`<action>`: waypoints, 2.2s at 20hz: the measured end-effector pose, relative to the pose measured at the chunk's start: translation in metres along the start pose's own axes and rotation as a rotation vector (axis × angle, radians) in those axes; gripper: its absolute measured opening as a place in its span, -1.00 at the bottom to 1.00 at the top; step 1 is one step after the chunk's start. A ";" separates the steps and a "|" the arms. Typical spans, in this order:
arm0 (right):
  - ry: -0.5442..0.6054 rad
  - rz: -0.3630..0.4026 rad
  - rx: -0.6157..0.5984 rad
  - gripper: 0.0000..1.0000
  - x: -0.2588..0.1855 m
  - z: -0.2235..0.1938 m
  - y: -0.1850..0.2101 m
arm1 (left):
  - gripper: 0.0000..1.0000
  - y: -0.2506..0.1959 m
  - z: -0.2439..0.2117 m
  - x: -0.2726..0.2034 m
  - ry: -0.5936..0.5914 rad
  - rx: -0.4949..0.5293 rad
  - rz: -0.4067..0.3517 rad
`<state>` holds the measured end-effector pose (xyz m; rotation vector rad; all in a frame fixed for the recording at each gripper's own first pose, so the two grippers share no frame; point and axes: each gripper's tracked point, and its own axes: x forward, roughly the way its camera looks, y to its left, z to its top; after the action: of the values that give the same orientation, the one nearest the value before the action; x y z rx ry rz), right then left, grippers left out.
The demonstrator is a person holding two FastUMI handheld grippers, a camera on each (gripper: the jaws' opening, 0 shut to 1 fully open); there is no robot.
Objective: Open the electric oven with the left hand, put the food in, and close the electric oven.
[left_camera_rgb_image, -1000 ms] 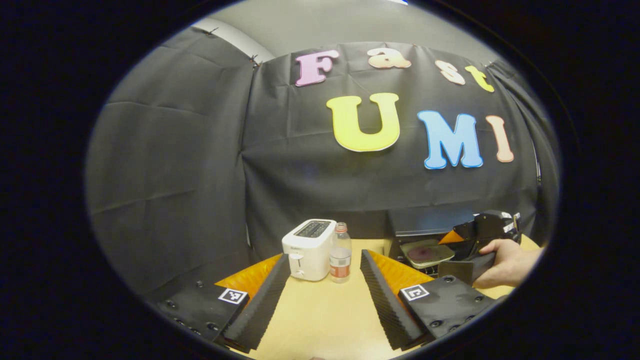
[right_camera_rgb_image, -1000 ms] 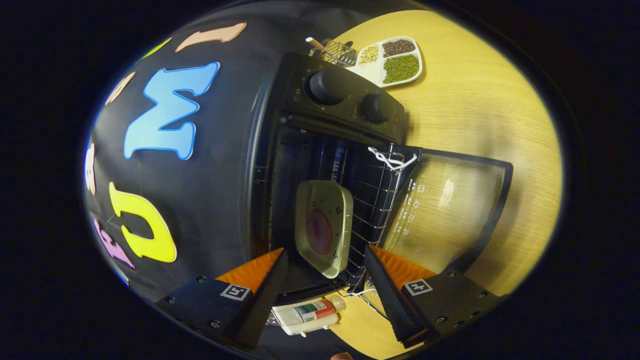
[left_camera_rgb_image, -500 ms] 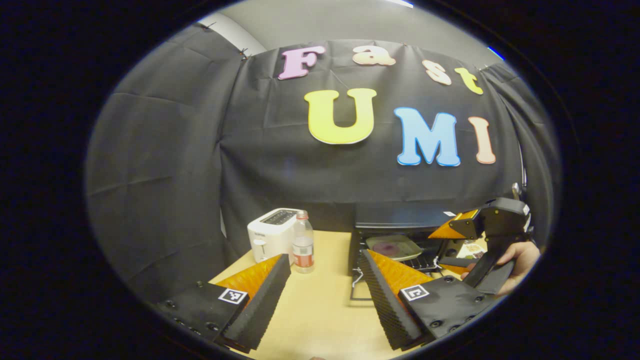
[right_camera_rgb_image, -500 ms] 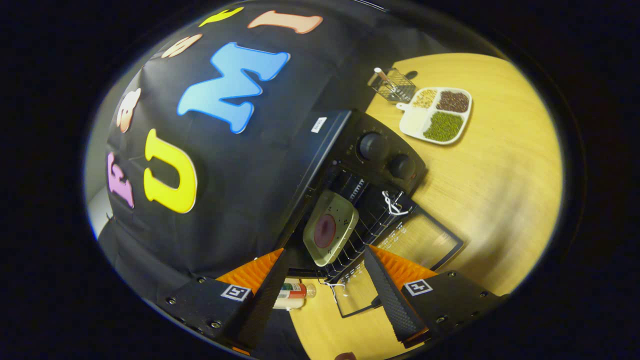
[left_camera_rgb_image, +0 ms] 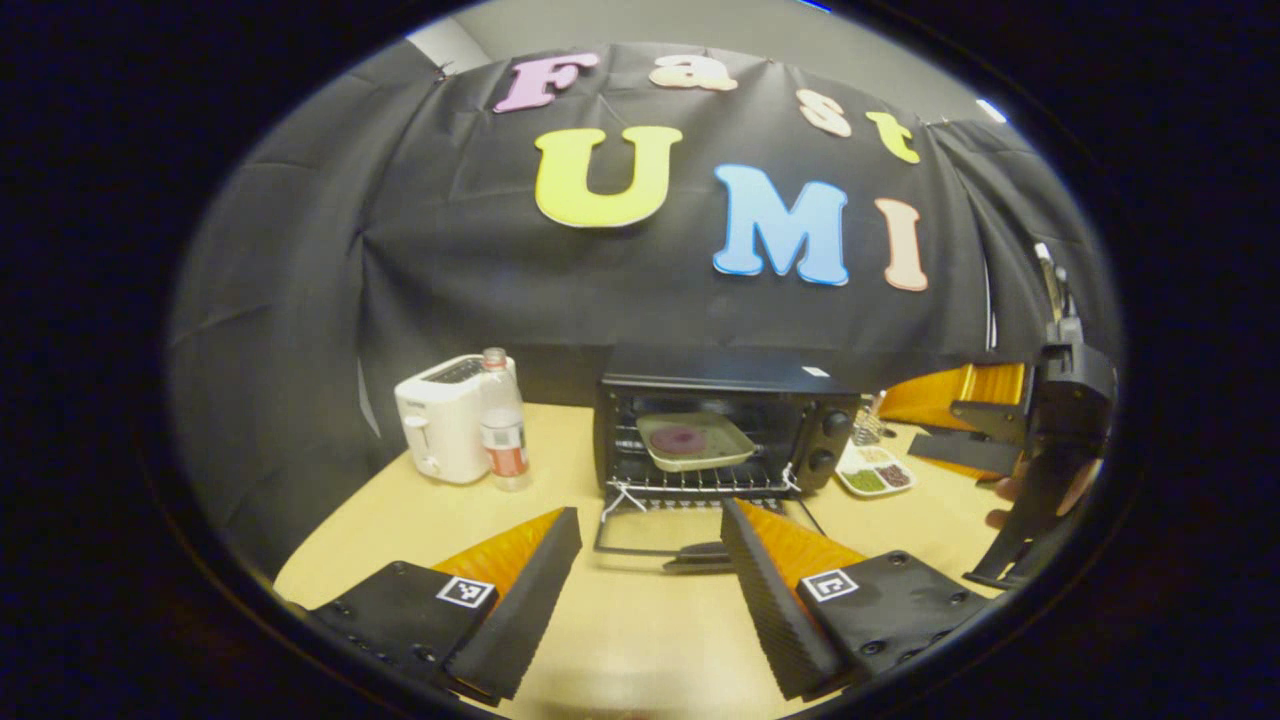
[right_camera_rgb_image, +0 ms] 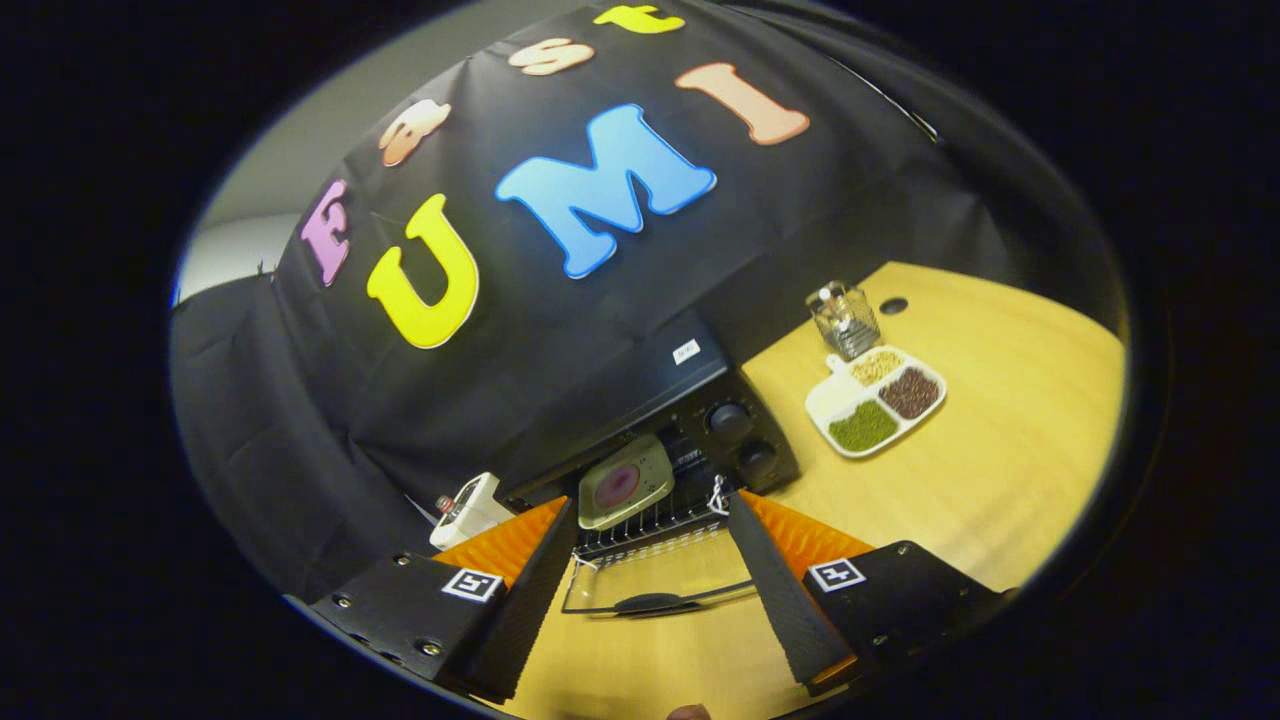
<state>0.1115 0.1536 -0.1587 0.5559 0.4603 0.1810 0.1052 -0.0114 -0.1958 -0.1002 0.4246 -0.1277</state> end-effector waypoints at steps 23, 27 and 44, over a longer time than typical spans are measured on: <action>-0.168 -0.324 -0.426 0.96 -0.099 0.054 -0.094 | 0.94 -0.059 -0.150 0.135 0.411 0.045 -0.097; -0.171 -0.356 -0.457 0.97 -0.103 0.057 -0.098 | 0.92 -0.059 -0.144 0.131 0.365 0.049 -0.088; -0.151 -0.334 -0.432 0.97 -0.103 0.040 -0.088 | 0.92 -0.062 -0.014 0.140 0.101 0.118 -0.110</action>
<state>0.0434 0.0314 -0.1384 0.0636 0.3470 -0.0824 0.2200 -0.0938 -0.2575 -0.0004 0.5116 -0.2663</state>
